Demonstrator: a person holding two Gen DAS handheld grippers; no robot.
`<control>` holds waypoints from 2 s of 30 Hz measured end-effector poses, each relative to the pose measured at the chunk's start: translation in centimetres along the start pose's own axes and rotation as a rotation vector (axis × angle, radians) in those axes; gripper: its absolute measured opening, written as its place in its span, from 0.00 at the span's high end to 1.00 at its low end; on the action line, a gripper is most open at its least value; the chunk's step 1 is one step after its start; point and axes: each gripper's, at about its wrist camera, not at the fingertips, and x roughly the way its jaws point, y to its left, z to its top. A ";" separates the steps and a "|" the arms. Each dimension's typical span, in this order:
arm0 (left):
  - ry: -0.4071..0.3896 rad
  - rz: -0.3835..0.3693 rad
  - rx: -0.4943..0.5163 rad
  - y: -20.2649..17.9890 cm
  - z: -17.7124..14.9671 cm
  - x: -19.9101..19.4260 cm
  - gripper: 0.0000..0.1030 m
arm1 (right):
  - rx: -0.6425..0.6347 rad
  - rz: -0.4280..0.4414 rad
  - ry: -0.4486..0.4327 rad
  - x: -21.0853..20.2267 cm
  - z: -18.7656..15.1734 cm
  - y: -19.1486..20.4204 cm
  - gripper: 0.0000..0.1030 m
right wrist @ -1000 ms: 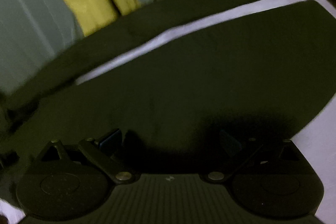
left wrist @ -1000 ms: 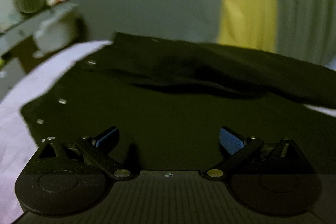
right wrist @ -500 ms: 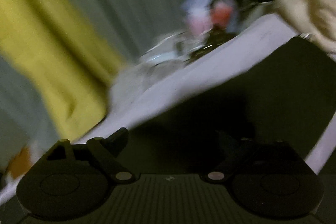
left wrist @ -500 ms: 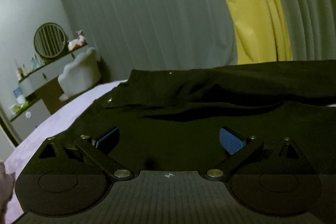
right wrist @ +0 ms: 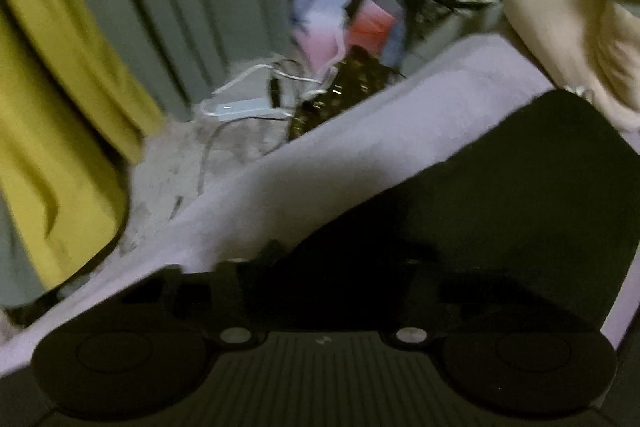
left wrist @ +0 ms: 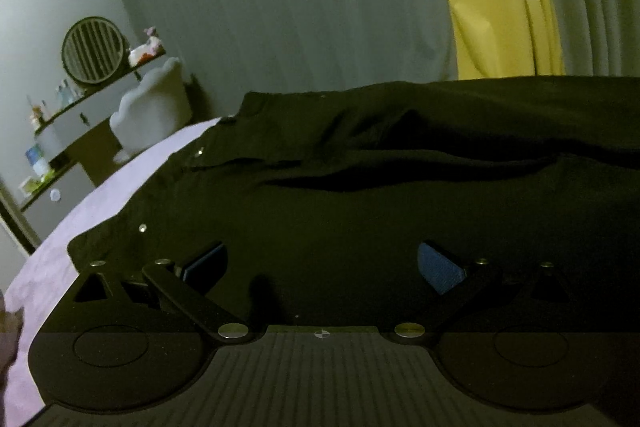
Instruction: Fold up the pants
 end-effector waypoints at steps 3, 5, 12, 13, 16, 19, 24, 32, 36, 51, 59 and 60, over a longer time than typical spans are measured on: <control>-0.018 0.023 -0.004 0.2 0.0 -0.6 0.00 | -0.034 0.126 -0.112 -3.8 -1.4 -2.1 0.91; -0.029 0.031 -0.025 0.6 0.2 -1.0 0.00 | -0.039 0.227 -0.186 -7.5 -4.3 -4.8 0.93; -0.015 -0.125 -0.159 2.4 0.5 -1.5 0.00 | -0.023 0.293 -0.160 -12.8 -19.0 -14.3 1.00; -0.019 -0.132 -0.159 2.3 0.5 -1.8 0.00 | -0.025 0.288 -0.117 -12.2 -20.5 -15.3 1.00; -0.044 -0.143 -0.140 1.8 0.4 -2.8 0.00 | 0.060 0.355 -0.142 -12.3 -21.9 -17.9 0.98; -0.067 -0.142 -0.108 1.0 0.3 -3.6 0.00 | 0.210 0.499 -0.148 -12.0 -19.9 -19.2 0.96; -0.079 -0.152 -0.084 0.1 0.1 -4.2 0.00 | 0.407 0.578 -0.102 -8.8 -15.9 -19.1 0.55; -0.031 -0.151 -0.105 0.1 0.0 -3.3 0.00 | 0.253 0.371 -0.176 -8.7 -11.9 -15.2 0.51; -0.021 -0.140 -0.121 0.6 0.0 -3.0 0.00 | 0.265 0.327 -0.155 -8.4 -10.9 -14.3 0.87; 0.033 -0.154 -0.139 0.8 -0.2 -2.5 0.00 | 0.364 0.405 -0.178 -7.9 -11.9 -14.6 0.86; 0.046 -0.164 -0.121 0.6 -0.2 -2.1 0.00 | 0.289 0.350 -0.157 -8.5 -12.0 -13.8 0.81; 0.049 -0.163 -0.115 0.5 -0.2 -2.1 0.00 | 0.263 0.335 -0.165 -8.7 -12.0 -13.6 0.80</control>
